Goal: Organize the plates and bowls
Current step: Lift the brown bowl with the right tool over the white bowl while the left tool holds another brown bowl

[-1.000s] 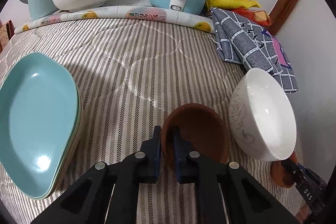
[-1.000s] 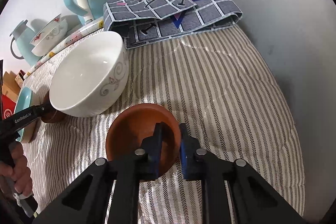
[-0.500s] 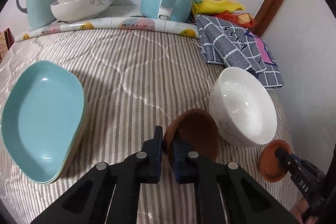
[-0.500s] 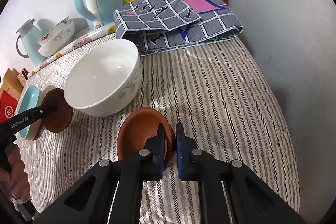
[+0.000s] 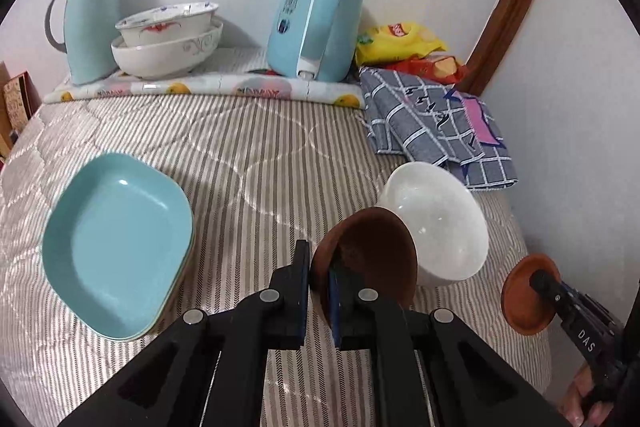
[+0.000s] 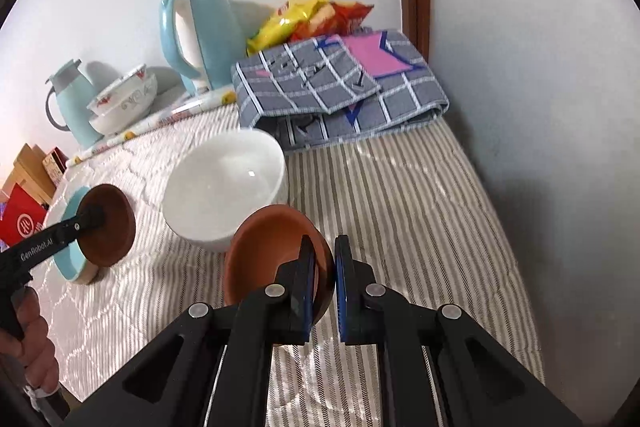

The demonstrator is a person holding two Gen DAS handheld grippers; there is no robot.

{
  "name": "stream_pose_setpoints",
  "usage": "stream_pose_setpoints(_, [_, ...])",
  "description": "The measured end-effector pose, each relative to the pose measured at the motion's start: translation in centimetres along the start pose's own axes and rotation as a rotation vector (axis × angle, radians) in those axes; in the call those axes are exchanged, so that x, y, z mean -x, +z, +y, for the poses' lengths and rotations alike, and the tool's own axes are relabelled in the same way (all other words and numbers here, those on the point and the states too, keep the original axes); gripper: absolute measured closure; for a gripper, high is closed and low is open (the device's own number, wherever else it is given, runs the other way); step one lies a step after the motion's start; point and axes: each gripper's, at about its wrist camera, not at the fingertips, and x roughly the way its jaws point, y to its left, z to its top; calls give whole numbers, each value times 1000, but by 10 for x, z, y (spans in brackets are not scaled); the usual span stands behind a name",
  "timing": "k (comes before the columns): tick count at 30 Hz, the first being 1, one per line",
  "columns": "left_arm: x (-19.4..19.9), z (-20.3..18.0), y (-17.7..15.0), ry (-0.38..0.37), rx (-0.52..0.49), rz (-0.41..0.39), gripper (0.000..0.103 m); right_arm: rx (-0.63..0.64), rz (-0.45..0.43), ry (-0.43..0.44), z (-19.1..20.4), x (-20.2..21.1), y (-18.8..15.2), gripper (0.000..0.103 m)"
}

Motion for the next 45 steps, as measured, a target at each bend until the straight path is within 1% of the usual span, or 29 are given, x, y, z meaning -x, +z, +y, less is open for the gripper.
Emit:
stream_pose_setpoints(8, [21,-10,15,-6,-22,-42,94,25,-57,6,11,18,24,94])
stream_pose_setpoints(15, [26,-3,22,12,-9,-58,94,45,-67,25,26,15,36,94])
stream_pose_setpoints(26, [20,29,33,62,54,-59,94,59,-15,55,49,-17,45,94])
stream_pose_setpoints(32, [11,47,34,73,107,-59,94,90,13,36,62,-39,50,94])
stream_pose_setpoints(36, [4,53,36,80,103,-50,94,99,38,20,66,-55,51,94])
stream_pose_setpoints(45, [-15,60,39,66,106,-26,94,116,89,-9,72,-86,51,94])
